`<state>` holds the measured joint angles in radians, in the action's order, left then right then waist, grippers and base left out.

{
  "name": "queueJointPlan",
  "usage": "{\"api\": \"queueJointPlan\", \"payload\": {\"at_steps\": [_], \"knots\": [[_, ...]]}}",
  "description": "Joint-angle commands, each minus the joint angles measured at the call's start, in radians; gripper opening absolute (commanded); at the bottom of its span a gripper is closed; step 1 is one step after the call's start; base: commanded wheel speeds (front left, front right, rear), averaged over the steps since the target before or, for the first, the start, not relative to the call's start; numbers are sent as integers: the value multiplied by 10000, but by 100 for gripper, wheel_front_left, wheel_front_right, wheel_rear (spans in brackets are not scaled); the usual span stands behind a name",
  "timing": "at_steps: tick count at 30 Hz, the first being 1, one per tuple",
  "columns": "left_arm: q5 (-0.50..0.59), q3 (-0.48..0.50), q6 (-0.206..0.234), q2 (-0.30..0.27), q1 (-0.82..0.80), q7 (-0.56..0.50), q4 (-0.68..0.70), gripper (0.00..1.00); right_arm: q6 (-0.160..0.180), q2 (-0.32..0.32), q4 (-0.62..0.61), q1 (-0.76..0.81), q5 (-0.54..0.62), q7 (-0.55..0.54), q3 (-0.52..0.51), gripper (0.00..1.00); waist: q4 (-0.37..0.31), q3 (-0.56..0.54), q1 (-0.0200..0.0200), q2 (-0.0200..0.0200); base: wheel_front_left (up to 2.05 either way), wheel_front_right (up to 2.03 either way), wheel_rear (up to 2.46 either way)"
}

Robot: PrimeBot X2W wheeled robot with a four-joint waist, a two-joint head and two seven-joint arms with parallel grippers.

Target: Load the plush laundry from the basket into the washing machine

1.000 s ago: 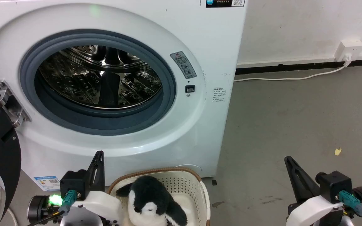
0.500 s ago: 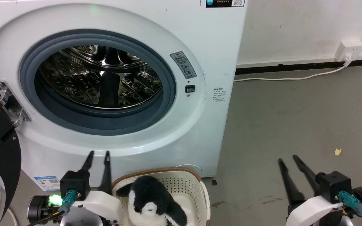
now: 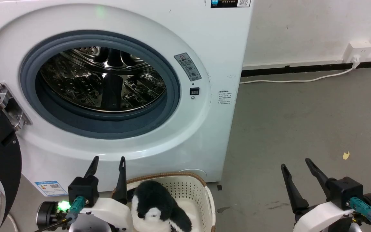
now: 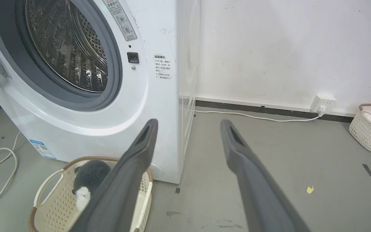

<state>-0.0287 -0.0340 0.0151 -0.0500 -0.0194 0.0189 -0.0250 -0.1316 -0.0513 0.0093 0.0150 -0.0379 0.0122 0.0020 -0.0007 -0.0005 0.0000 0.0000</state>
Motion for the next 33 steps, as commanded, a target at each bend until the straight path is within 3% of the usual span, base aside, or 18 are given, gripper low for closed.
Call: {"api": "queueJointPlan", "payload": {"at_steps": [1, 14, 33], "knots": [[-65, -94, 54, 0, -79, 96, -58, 100, 1, 1, 33, 135, -124, 98, -35, 100, 3, -2, 0, 0, 0, 0, 0], [-545, -458, 297, -42, -360, -24, -487, 100, 2, 3, 78, 246, -572, 294, -150, 100, -1, 94, 0, 0, 0, 0, 0], [-1546, -935, 444, -106, -1614, -1657, -2207, 100, 4, 4, -5, 50, -1130, 617, -450, 100, -276, 978, 0, 0, 0, 0, 0]]}}
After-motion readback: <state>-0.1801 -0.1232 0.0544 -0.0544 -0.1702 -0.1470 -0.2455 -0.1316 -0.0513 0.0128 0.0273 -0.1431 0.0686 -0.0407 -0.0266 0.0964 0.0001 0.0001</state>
